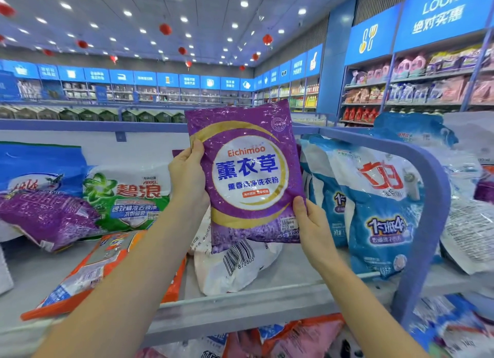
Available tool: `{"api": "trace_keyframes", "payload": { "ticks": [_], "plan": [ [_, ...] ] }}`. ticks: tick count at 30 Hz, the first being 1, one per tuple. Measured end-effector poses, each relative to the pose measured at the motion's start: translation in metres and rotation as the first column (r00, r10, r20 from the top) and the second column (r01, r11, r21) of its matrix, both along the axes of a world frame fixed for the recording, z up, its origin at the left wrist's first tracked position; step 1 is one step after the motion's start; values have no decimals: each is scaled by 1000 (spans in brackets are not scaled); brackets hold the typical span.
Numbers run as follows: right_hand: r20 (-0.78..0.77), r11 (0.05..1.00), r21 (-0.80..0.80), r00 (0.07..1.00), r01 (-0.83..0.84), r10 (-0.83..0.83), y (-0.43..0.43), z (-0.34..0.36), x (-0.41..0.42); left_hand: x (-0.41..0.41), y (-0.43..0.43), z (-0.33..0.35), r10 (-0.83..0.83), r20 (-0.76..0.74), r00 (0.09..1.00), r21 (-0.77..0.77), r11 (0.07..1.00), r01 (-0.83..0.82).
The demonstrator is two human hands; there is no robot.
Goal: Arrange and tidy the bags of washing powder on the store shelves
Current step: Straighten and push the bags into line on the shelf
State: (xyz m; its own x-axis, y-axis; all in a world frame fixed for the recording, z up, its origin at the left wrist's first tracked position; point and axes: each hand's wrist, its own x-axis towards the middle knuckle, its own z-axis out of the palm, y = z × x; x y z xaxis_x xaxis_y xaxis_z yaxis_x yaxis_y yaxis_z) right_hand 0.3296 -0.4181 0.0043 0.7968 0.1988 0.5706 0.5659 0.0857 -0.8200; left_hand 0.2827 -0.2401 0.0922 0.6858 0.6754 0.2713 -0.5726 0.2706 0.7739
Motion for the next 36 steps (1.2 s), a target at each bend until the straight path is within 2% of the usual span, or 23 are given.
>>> {"api": "trace_keyframes", "payload": {
  "ticks": [3,6,7,9,12,14,17,19,20,22,25,29,33,34,36],
  "plan": [
    [-32,1000,-1,999,3,-3,-1,-4,2,-1,1,1,-1,25,1000,10,1000,1],
    [-257,990,51,956,-133,142,-6,-1,8,-4,-2,0,6,-7,1000,12,1000,-6],
    [-294,980,58,935,-192,201,-7,3,7,-4,-4,-2,8,-18,1000,7,1000,-8],
    [-273,961,17,924,-275,269,-7,11,6,-5,-8,-2,-2,-38,999,-2,1000,2],
    [-247,981,48,950,-187,193,-3,16,5,-8,-8,-2,-61,-59,996,11,998,61],
    [-228,992,86,967,-97,114,-1,15,6,-13,-3,-9,-195,-86,977,49,979,200],
    [-212,984,179,977,6,33,-6,13,11,-22,0,-30,-346,-306,887,181,894,411],
    [-178,984,172,984,45,-14,-9,17,12,-28,-1,-43,-283,-468,837,379,791,480],
    [-165,985,166,986,50,-22,-10,19,13,-29,-1,-46,-206,-511,835,519,701,490],
    [-162,988,152,987,40,-15,-11,21,14,-29,-1,-50,-147,-506,850,667,559,493],
    [-147,996,78,989,35,-24,-17,22,17,-24,1,-53,-139,-453,881,721,524,454],
    [-88,998,-52,996,27,-32,-24,23,23,-14,5,-57,-78,-456,887,793,416,445],
    [-154,995,-88,988,-46,32,-29,21,34,-9,5,-62,37,-381,924,889,289,355],
    [-176,995,-84,983,-57,42,-30,22,36,-10,4,-67,45,-366,929,897,283,340],
    [-202,998,-33,978,-52,44,-36,26,44,-16,0,-78,36,-361,932,876,355,325]
  ]
}}
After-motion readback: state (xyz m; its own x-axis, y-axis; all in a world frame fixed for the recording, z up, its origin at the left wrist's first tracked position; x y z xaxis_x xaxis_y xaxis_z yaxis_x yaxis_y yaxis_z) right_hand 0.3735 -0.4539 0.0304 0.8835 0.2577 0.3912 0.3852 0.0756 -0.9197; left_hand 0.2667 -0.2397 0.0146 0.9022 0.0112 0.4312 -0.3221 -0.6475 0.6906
